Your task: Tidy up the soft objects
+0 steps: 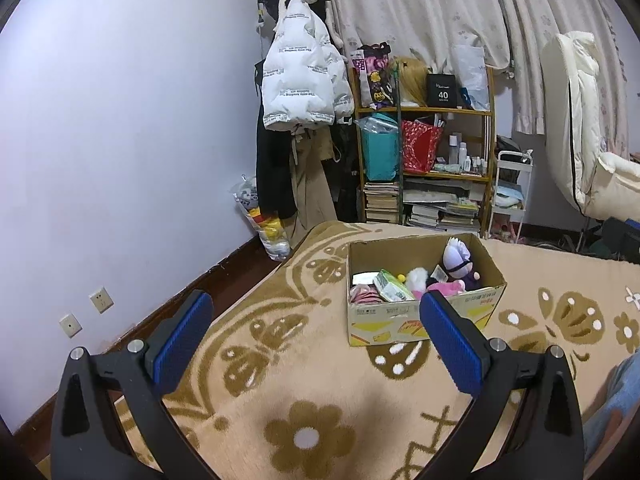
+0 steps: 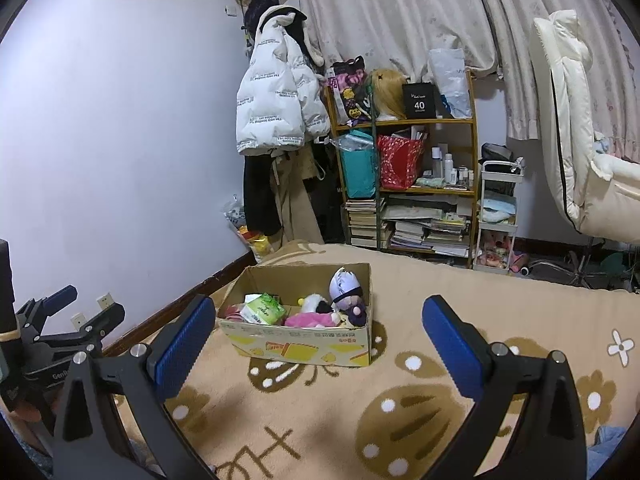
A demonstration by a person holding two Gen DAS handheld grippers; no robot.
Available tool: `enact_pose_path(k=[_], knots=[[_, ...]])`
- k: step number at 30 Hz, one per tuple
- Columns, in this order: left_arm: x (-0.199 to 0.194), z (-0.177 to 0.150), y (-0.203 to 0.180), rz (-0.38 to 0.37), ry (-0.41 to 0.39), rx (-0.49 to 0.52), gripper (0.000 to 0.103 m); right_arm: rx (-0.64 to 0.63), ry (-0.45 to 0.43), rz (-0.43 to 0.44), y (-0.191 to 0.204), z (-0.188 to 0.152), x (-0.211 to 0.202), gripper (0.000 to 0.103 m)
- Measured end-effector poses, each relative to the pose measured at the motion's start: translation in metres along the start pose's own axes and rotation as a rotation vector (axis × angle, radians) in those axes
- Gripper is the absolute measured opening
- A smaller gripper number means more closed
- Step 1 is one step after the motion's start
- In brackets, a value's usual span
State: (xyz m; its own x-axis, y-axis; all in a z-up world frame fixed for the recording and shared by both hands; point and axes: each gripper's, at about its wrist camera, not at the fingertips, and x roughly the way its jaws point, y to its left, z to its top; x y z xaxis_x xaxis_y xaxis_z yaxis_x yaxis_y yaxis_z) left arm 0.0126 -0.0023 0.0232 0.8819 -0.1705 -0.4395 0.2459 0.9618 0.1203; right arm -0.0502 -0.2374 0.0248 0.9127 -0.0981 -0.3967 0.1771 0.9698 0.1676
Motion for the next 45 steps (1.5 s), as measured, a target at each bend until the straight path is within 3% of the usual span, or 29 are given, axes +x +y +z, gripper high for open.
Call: enact_pose_path(k=[45], knots=[[0.0029, 0.0026, -0.0065, -0.001, 0.02, -0.004, 0.102, -0.006, 0.013, -0.002, -0.0023, 0.0006, 0.001, 0.103]])
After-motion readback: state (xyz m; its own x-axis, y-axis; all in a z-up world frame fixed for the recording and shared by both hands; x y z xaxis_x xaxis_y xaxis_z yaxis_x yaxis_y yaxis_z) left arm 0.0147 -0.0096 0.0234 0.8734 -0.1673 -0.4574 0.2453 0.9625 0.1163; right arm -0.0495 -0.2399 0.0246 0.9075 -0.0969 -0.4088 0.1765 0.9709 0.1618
